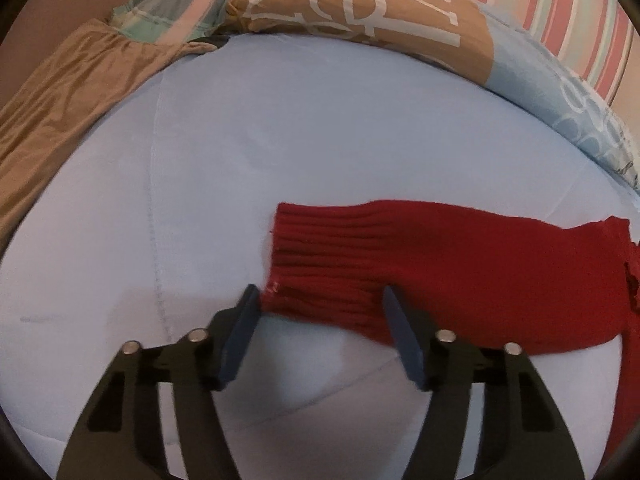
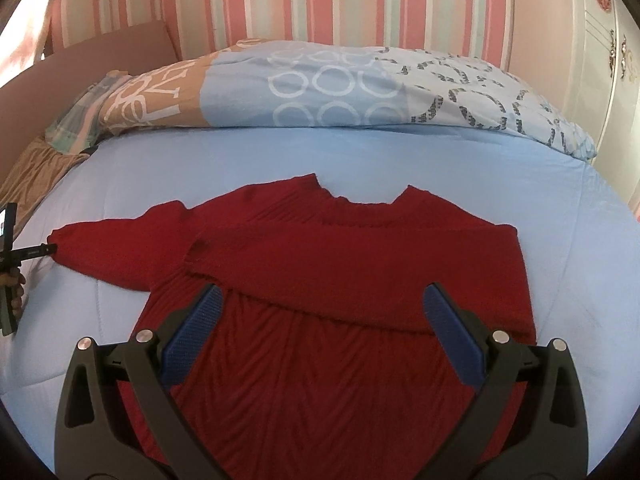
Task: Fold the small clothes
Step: 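Move the left gripper to the other sleeve cuff and close on it, then lift the cuff with the left gripper and fold the sleeve across the body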
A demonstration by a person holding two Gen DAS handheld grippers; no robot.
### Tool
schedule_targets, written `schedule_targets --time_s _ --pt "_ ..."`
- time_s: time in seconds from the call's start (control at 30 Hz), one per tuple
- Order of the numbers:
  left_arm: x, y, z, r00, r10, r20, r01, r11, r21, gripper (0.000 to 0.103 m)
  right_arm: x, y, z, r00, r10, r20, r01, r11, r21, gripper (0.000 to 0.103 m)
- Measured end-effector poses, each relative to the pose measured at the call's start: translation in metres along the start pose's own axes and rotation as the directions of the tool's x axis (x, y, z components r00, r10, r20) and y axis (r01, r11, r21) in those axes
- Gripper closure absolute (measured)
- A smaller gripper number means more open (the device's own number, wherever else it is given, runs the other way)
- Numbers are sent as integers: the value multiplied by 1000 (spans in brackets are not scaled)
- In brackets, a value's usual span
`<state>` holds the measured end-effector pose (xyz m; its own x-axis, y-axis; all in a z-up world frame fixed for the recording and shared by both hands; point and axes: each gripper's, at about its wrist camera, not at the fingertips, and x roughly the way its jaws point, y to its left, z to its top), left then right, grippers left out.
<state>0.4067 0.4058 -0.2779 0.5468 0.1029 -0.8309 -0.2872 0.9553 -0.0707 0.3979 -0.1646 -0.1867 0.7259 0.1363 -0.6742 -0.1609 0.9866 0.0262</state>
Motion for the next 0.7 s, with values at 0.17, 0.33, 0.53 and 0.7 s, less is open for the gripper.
schedule_targets --time_s 0.17,0.33,0.53,0.7 --pt "-6 -4 0 999 -26 24 26 1000 15 73 -1 -1 0 1000 -3 1 3 1000 0 3" --pt "-18 1 2 998 -19 59 17 1000 23 93 -2 -2 0 1000 1 -1 -1 1000 -1 3" --pt "-40 -10 8 994 -8 110 1 998 68 94 -8 -5 -1 1000 -3 8 3 1000 5 3" --pt "-69 -32 20 987 -14 163 -2 995 95 95 -23 -12 1 1000 -1 25 1 1000 12 3"
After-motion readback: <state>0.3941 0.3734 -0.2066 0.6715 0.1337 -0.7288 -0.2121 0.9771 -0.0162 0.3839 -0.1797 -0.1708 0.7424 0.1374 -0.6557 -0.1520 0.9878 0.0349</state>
